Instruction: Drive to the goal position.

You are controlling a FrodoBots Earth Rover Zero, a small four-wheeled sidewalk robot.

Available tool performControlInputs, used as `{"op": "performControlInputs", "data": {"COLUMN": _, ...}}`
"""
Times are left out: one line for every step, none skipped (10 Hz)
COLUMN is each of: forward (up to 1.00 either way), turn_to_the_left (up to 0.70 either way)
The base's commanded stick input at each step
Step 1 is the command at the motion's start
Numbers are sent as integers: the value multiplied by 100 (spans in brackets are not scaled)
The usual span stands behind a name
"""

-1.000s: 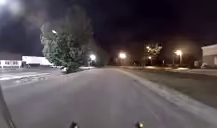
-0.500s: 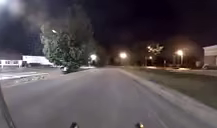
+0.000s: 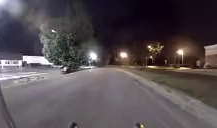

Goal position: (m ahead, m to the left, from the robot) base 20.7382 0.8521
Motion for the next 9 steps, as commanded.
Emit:
{"op": "performControlInputs", "data": {"forward": 50, "turn_to_the_left": 0}}
{"op": "performControlInputs", "data": {"forward": 50, "turn_to_the_left": 0}}
{"op": "performControlInputs", "data": {"forward": 50, "turn_to_the_left": 0}}
{"op": "performControlInputs", "data": {"forward": 50, "turn_to_the_left": 0}}
{"op": "performControlInputs", "data": {"forward": 50, "turn_to_the_left": 0}}
{"op": "performControlInputs", "data": {"forward": 50, "turn_to_the_left": 0}}
{"op": "performControlInputs", "data": {"forward": 50, "turn_to_the_left": 0}}
{"op": "performControlInputs", "data": {"forward": 50, "turn_to_the_left": 0}}
{"op": "performControlInputs", "data": {"forward": 50, "turn_to_the_left": 0}}
